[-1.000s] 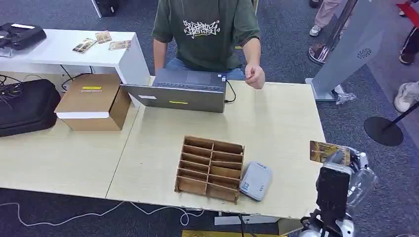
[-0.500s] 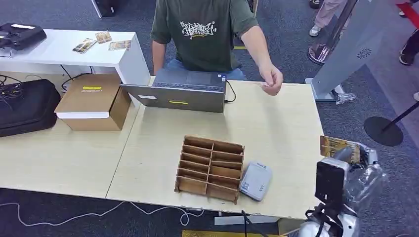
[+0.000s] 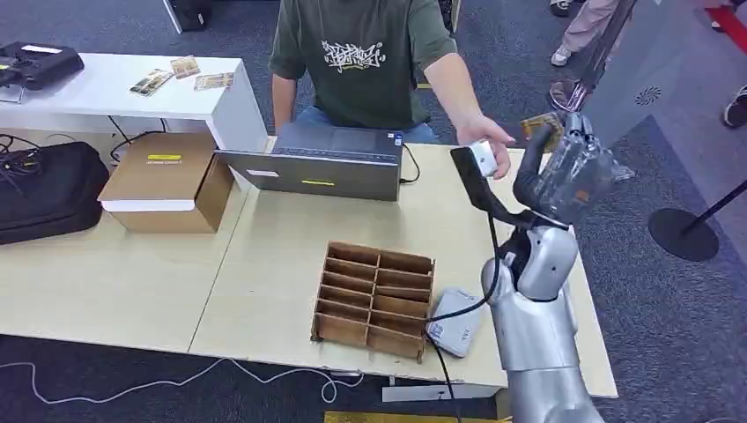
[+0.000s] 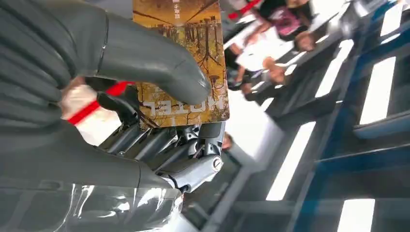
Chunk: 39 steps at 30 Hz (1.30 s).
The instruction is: Pass the card to the sensor for recognition and then transmit it.
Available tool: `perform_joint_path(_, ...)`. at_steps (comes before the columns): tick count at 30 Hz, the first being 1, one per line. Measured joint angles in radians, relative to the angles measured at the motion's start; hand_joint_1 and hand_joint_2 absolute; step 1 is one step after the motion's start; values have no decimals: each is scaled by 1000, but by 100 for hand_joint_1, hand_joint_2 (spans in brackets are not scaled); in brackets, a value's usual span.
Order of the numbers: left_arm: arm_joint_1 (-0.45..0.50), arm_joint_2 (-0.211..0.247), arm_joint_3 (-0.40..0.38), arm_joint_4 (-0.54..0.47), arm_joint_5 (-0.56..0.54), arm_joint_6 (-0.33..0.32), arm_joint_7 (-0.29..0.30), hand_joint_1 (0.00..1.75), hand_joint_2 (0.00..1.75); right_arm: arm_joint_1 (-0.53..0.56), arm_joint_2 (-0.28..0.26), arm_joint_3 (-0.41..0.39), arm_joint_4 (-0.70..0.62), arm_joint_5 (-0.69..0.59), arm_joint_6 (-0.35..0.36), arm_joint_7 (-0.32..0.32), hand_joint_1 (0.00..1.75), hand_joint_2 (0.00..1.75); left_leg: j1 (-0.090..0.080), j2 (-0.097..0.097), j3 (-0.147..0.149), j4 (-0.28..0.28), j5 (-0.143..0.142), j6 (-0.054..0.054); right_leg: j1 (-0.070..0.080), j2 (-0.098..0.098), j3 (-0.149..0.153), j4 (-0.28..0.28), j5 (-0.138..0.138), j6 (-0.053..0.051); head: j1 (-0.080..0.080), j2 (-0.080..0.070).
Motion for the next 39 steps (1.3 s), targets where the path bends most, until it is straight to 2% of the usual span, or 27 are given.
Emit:
perform_joint_path(6,-9,10,0,-14,-39,-1,11,0,0,-185,-39,176,217,-1,0,111,175,175,0,-1,-1,0,0,0,0,0,-2,0,0,-1,0,0)
perform_joint_path(15,-25,18,0,-24,-82,-3,29,0,0,-362,-57,352,454,-1,-1,176,175,175,0,-1,-1,0,0,0,0,0,-2,0,0,-1,0,0)
perform_joint_path(19,-32,16,0,-27,-114,2,44,0,0,-376,-57,384,479,-1,-1,196,175,175,0,-1,-1,0,0,0,0,-1,-2,0,0,-1,0,0)
perform_joint_path(27,-53,8,0,-32,-131,9,56,0,0,-374,-66,477,514,-16,-2,299,175,175,0,-1,-1,0,0,0,0,0,-2,0,0,-1,0,0)
perform_joint_path(39,-53,6,0,-32,-126,11,53,0,0,-369,-66,492,572,-1,-2,252,175,175,0,-1,-1,0,0,0,0,0,-2,0,0,-1,0,0)
